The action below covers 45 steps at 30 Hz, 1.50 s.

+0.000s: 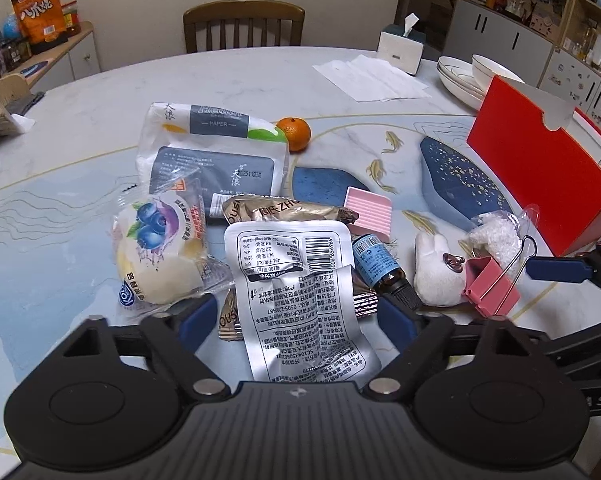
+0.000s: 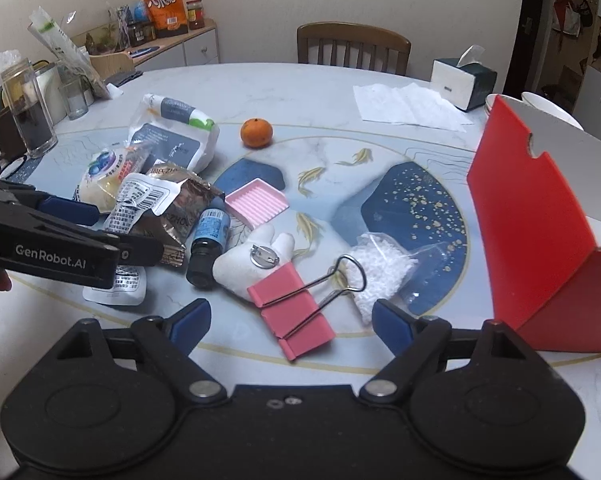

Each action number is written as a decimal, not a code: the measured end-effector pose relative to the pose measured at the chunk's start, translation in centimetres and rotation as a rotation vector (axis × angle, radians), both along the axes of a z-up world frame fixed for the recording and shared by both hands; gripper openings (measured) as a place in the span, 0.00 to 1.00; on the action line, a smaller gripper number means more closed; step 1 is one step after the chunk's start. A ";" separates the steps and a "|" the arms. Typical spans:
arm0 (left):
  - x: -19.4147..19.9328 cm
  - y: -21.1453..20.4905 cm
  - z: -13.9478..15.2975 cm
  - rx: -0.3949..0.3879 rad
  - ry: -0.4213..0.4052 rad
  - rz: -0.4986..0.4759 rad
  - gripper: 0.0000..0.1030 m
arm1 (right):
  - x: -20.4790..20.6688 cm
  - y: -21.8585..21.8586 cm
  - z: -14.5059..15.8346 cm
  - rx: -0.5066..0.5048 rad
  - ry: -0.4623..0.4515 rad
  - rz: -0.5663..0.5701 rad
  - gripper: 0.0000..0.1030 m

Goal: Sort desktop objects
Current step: 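Grasp the silver sachet with the left tool while the right tool grasps the pink binder clip, then carry the sachet and clip into the red box and open both tools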

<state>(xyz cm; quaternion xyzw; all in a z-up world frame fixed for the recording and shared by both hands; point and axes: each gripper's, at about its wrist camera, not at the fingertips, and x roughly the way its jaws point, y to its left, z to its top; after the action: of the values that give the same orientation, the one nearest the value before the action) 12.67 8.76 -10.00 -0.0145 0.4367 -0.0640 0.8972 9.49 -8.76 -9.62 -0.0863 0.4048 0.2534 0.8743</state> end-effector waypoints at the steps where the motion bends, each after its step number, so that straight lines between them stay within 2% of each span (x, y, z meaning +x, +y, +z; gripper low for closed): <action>1: 0.1 0.1 -0.1 -0.005 0.012 0.001 0.72 | 0.1 0.2 -0.1 -0.005 0.005 0.003 0.78; 5: 0.2 0.5 -0.2 -0.018 0.026 -0.001 0.68 | 0.6 0.7 -0.6 -0.024 0.031 0.021 0.56; 10: 0.3 0.9 0.1 -0.030 0.027 -0.010 0.60 | 0.8 1.2 -0.8 -0.046 0.028 0.027 0.49; 13: 0.4 1.0 0.2 -0.033 0.029 -0.017 0.59 | 0.9 1.3 -0.8 -0.063 0.028 0.027 0.37; 15: 0.3 1.1 0.3 -0.034 0.031 -0.025 0.58 | 0.8 1.2 -0.7 -0.059 0.029 0.025 0.34; 27: -0.4 1.1 2.3 -0.063 0.003 -0.080 0.56 | -0.4 0.7 1.6 -0.029 0.002 0.012 0.30; 36: -0.8 -0.3 5.1 -0.094 -0.048 -0.153 0.56 | -1.4 -1.2 5.8 0.019 -0.051 -0.054 0.30; 45: -0.5 -4.3 8.5 -0.091 -0.104 -0.235 0.56 | -1.4 -4.7 9.8 0.066 -0.116 -0.103 0.30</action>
<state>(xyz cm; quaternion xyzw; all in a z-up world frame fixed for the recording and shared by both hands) 12.20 4.46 -1.48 -0.0004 0.3850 -0.1888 0.9034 8.08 -13.47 0.15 -0.0510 0.3490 0.2158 0.9105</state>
